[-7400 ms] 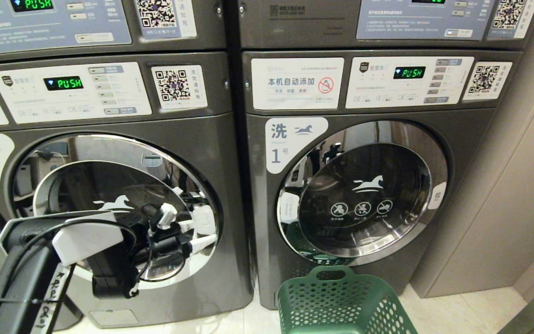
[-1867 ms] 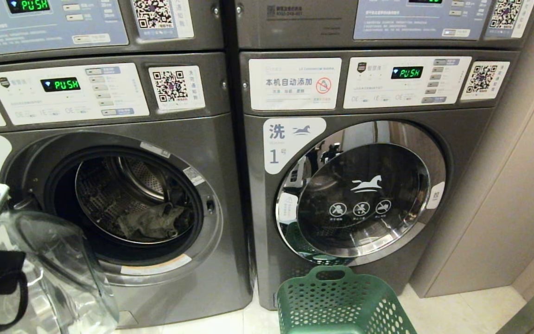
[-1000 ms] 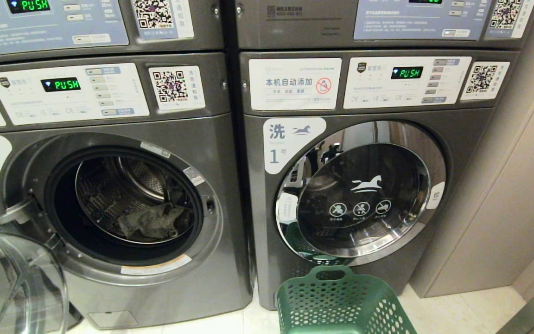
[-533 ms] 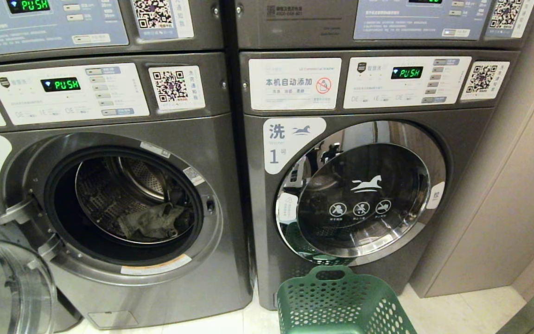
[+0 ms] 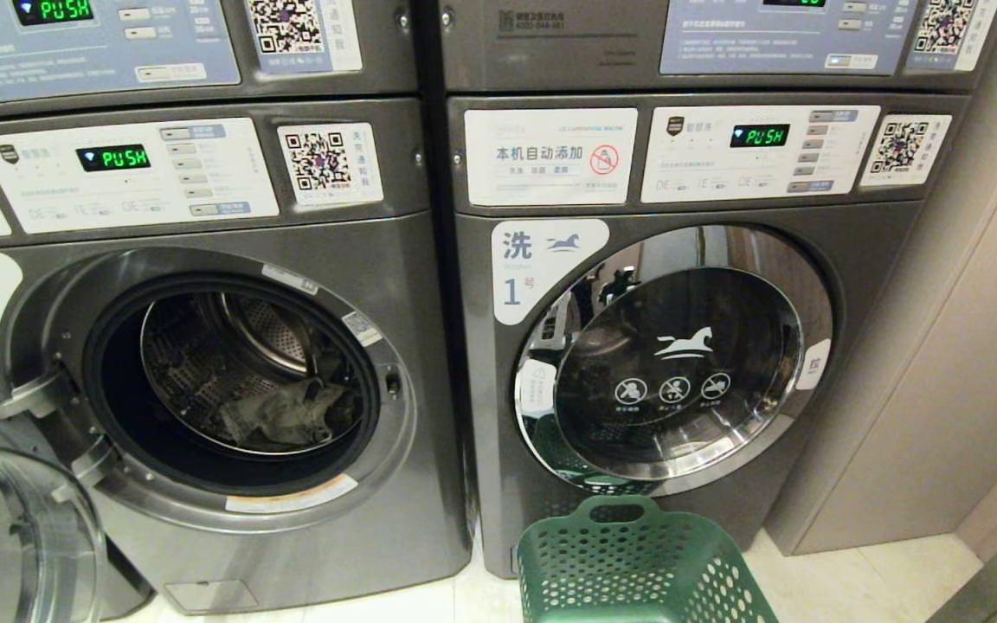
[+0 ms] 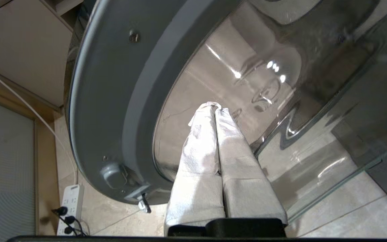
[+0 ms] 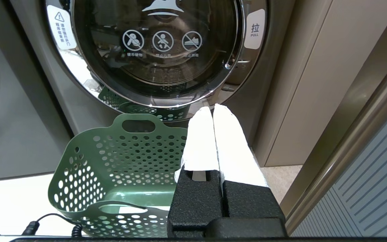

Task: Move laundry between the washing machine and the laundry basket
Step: Pick a cloth and place it into the basket

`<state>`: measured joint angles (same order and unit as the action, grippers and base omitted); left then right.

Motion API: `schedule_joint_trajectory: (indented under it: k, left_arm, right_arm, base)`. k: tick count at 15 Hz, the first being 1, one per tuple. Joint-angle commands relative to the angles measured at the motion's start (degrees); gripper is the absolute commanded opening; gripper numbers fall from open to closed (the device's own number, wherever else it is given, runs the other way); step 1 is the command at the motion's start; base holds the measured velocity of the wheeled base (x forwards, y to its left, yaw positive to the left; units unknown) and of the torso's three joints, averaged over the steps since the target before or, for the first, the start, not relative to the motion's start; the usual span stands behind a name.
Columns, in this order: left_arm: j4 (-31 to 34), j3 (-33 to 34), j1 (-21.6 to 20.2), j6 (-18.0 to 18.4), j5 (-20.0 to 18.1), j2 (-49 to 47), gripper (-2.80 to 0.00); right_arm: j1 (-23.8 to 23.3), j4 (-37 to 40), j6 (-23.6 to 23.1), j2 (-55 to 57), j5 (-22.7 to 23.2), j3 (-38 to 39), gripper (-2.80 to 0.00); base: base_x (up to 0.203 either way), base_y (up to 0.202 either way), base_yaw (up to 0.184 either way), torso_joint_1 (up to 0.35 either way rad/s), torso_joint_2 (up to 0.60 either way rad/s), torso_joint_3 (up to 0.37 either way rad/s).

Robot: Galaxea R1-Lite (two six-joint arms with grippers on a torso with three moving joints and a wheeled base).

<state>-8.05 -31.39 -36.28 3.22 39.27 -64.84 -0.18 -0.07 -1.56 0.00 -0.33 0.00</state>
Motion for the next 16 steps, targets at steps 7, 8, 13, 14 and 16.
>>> schedule_joint_trajectory:
  k: [7,8,13,14,16]
  left_arm:
    - [-3.63,16.02,1.44,1.41,-0.20,16.54,-2.80]
    - [-4.70,17.62,3.09,1.57,-0.30,18.67,-2.80]
    - [-14.40,27.61,28.28,9.19,-9.91,37.36,-2.80]
    - [-14.22,28.93,32.49,10.62,-13.67,41.76,-2.80]
    - [-9.00,30.35,36.12,12.47,-20.10,50.47,-2.80]
  right_arm:
    - [0.01,-0.01,-0.07,0.09,-0.02,0.00,-2.80]
    - [0.01,-0.01,-0.02,0.09,-0.02,0.00,-2.80]
    - [0.01,-0.01,-0.02,0.09,-0.02,0.00,-2.80]
    - [0.01,-0.01,-0.02,0.09,-0.02,0.00,-2.80]
    - [0.01,-0.01,-0.03,0.09,-0.02,0.00,-2.80]
  base:
    - [0.000,0.000,0.000,0.000,0.00,0.000]
    - [0.000,0.000,0.000,0.000,0.00,0.000]
    - [0.000,0.000,0.000,0.000,0.00,0.000]
    - [0.000,0.000,0.000,0.000,0.00,0.000]
    - [0.000,0.000,0.000,0.000,0.00,0.000]
